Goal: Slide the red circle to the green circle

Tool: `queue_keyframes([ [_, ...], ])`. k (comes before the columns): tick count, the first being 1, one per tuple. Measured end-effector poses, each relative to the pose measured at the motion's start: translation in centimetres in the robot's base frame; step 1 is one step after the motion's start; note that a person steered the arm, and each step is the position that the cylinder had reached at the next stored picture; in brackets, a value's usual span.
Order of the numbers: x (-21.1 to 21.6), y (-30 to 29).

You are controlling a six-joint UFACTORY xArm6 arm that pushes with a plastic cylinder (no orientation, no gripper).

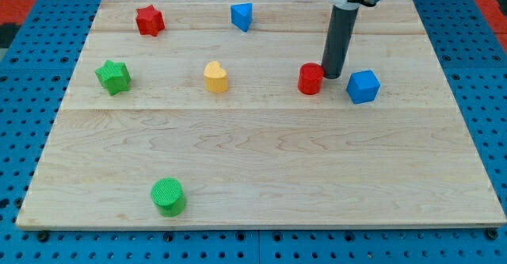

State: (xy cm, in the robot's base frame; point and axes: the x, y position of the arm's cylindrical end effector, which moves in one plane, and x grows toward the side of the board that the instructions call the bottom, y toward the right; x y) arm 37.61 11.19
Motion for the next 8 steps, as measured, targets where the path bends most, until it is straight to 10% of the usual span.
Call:
queue_keyframes([
  [3, 5.6, -11.5],
  [8, 3.0, -12.7],
])
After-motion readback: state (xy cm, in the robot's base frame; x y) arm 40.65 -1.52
